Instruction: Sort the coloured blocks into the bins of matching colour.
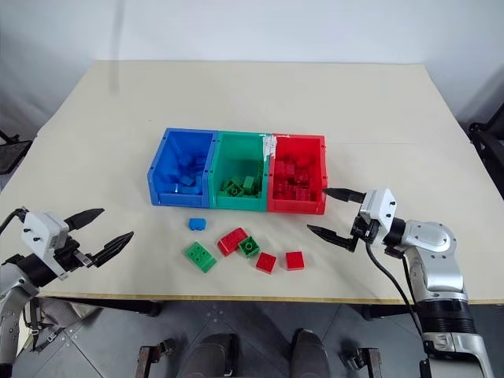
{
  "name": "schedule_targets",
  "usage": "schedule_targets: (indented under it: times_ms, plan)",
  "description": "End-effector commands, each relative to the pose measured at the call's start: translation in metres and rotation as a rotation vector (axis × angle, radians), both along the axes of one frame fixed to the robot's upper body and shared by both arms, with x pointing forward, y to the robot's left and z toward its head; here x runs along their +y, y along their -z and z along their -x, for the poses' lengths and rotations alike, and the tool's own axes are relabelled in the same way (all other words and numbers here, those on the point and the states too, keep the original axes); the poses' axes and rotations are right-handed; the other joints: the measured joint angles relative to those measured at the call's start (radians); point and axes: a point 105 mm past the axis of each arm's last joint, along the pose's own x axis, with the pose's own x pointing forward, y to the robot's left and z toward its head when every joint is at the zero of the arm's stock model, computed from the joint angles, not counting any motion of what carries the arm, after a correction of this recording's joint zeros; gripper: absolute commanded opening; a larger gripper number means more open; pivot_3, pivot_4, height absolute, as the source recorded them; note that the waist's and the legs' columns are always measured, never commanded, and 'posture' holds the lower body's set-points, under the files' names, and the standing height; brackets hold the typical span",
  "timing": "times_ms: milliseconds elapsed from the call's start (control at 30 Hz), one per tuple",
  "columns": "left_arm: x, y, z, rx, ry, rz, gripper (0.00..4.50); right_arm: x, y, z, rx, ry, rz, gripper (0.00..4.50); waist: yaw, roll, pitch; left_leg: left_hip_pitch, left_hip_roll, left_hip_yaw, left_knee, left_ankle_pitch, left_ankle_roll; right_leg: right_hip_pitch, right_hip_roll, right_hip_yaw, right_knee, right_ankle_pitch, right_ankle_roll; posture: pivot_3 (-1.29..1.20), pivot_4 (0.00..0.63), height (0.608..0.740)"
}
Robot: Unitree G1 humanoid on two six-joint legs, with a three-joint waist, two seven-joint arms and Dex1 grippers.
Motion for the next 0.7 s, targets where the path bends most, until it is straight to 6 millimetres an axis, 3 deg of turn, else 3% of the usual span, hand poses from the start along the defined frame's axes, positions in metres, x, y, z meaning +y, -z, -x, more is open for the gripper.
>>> schedule_targets:
  times_ms: [33, 100, 267, 400, 533, 633, 700]
  plan:
    - [-0.003, -0.015, 0.000, -0.051, 0.029, -0.029, 4.49, 0.005, -0.008, 0.002, -0.035, -0.023, -0.009, 4.50, 0.000, 0.000, 0.000, 0.000, 0.000, 0.000, 0.000, 0.000, 0.000, 0.000, 0.000, 0.000, 0.000, 0.000, 0.000, 0.00, 0.150, 0.740]
    - [-0.005, -0.015, -0.001, -0.052, 0.037, -0.020, 4.49, 0.005, -0.009, 0.003, -0.037, -0.022, -0.010, 4.50, 0.000, 0.000, 0.000, 0.000, 0.000, 0.000, 0.000, 0.000, 0.000, 0.000, 0.000, 0.000, 0.000, 0.000, 0.000, 0.00, 0.150, 0.740]
    - [-0.037, -0.014, 0.004, -0.022, 0.233, -0.025, 4.49, -0.006, -0.017, 0.010, -0.041, -0.008, 0.001, 4.50, 0.003, 0.000, 0.000, 0.000, 0.000, 0.000, 0.000, 0.000, 0.000, 0.000, 0.000, 0.000, 0.000, 0.000, 0.000, 0.00, 0.150, 0.740]
    - [-0.086, -0.011, 0.012, 0.014, 0.474, -0.033, 4.49, -0.039, -0.018, 0.025, -0.008, 0.052, 0.075, 4.50, 0.020, 0.000, 0.000, 0.000, 0.000, 0.000, 0.000, -0.001, 0.001, 0.000, 0.000, 0.000, -0.001, 0.000, 0.000, 0.00, 0.150, 0.740]
    - [-0.118, -0.012, 0.024, 0.025, 0.629, -0.035, 4.49, -0.057, -0.007, 0.038, 0.057, 0.051, 0.179, 4.50, 0.021, 0.000, 0.000, 0.000, 0.000, 0.003, 0.000, -0.002, 0.001, 0.000, 0.000, 0.001, -0.001, 0.000, 0.000, 0.00, 0.150, 0.740]
    - [-0.136, -0.007, 0.031, 0.053, 0.711, -0.040, 4.49, -0.056, 0.004, 0.044, 0.109, -0.027, 0.292, 4.50, 0.012, 0.001, 0.000, 0.002, 0.001, 0.006, 0.000, -0.002, 0.001, 0.000, 0.001, 0.004, -0.001, 0.000, 0.000, 0.00, 0.150, 0.740]
    - [-0.133, 0.000, 0.035, 0.082, 0.720, -0.057, 4.49, -0.033, 0.006, 0.046, 0.165, -0.137, 0.295, 4.50, 0.004, 0.001, 0.000, 0.003, 0.002, 0.007, 0.000, -0.002, 0.001, 0.000, 0.001, 0.005, -0.001, 0.000, 0.000, 0.00, 0.150, 0.740]
